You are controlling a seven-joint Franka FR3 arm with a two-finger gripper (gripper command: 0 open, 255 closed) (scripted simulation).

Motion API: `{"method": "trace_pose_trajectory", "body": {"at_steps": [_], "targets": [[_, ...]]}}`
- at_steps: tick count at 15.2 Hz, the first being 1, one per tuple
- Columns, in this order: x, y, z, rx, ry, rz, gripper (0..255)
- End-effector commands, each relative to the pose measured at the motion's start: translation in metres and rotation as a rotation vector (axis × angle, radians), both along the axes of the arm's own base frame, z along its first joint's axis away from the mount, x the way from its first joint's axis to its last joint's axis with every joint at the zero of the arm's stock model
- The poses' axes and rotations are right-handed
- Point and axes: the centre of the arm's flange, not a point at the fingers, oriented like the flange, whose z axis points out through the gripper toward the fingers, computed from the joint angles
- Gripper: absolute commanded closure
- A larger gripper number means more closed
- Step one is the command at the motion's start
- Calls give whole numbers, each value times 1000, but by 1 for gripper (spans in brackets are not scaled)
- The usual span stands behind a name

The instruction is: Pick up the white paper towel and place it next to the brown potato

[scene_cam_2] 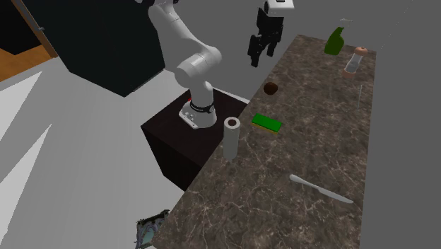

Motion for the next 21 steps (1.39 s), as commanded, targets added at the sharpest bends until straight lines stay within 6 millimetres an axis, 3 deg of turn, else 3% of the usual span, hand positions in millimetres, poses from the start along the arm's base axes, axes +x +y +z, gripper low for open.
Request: {"method": "trace_pose_trajectory", "body": {"at_steps": [1,19,21], "targets": [[0,0,0,0,0,0,0],[13,-178,-169,72,20,-79,0],[13,-177,-179,72,20,-79,0]]}}
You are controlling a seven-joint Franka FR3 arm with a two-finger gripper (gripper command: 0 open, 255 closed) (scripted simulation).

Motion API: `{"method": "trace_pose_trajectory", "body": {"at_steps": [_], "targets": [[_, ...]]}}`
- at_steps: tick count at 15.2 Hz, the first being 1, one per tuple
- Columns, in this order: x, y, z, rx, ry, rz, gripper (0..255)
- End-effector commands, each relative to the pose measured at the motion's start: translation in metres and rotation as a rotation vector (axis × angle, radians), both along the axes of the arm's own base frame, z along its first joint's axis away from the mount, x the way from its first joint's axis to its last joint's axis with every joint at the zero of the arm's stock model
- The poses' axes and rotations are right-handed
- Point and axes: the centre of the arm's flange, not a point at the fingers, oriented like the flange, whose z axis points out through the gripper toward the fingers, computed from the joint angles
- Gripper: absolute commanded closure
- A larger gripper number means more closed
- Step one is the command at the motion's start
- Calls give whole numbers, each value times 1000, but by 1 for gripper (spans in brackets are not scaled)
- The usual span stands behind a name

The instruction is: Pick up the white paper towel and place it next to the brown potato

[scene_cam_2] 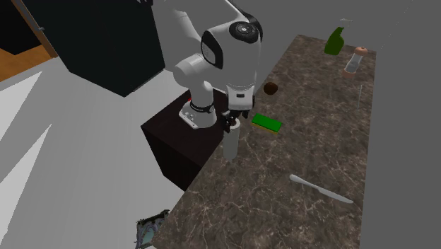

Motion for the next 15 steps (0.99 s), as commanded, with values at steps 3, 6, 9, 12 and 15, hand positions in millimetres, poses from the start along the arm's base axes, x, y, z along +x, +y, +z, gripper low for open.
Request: {"method": "trace_pose_trajectory", "body": {"at_steps": [3,6,9,12,15], "targets": [[0,-3,-22,0,-1,-1,0],[0,-2,-35,0,-1,-1,0],[0,-2,-35,0,-1,-1,0],[0,-2,-35,0,-1,-1,0],[0,-2,-35,0,-1,-1,255]]}}
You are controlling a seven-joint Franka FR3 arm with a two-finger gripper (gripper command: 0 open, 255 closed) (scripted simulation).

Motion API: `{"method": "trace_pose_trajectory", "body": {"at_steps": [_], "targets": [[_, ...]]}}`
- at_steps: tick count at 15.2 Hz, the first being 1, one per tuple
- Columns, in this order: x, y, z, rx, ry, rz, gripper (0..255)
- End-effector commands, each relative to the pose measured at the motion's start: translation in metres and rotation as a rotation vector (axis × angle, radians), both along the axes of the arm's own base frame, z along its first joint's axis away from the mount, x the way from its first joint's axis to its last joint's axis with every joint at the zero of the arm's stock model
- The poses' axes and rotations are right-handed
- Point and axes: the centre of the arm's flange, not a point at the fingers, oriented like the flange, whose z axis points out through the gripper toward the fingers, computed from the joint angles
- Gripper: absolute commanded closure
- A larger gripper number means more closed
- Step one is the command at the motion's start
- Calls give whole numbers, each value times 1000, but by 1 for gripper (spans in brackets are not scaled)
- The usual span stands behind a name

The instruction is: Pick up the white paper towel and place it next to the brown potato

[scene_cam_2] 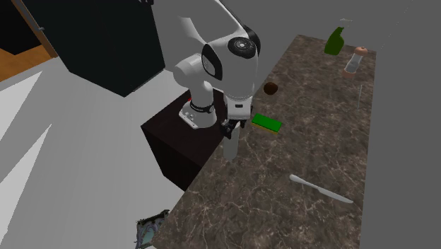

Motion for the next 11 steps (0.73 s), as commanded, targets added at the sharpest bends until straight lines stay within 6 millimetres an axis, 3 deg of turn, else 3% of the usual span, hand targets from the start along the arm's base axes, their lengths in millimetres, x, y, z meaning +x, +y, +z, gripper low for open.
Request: {"method": "trace_pose_trajectory", "body": {"at_steps": [1,9,11], "targets": [[0,0,0,1,1,0,255],[0,0,0,1,1,0,255],[0,0,10,1,1,0,255]]}}
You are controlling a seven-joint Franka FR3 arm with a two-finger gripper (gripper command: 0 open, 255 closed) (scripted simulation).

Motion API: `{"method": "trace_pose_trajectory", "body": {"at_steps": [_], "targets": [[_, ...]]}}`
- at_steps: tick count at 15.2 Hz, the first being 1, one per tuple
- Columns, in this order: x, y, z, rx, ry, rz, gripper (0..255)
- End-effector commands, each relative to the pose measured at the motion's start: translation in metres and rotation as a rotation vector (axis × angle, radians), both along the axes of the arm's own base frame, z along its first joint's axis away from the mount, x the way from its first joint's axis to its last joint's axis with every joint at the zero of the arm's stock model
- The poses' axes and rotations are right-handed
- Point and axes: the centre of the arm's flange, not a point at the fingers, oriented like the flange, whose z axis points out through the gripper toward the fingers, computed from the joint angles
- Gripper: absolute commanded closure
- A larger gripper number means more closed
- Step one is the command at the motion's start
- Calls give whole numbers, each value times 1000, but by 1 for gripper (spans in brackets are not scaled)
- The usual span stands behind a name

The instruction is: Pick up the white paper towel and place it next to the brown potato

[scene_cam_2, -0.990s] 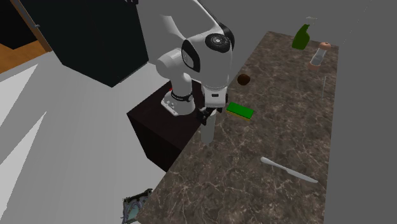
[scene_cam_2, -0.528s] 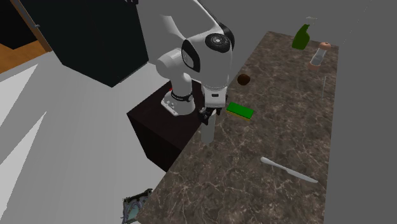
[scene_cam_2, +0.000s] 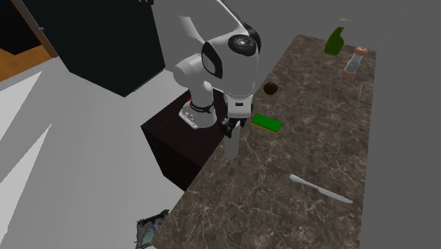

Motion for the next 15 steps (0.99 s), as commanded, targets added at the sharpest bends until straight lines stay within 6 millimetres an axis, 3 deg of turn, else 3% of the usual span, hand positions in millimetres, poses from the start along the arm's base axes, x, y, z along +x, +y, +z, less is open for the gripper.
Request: {"method": "trace_pose_trajectory", "body": {"at_steps": [1,15], "targets": [[-1,0,9,0,0,0,255],[-1,0,83,0,0,0,255]]}}
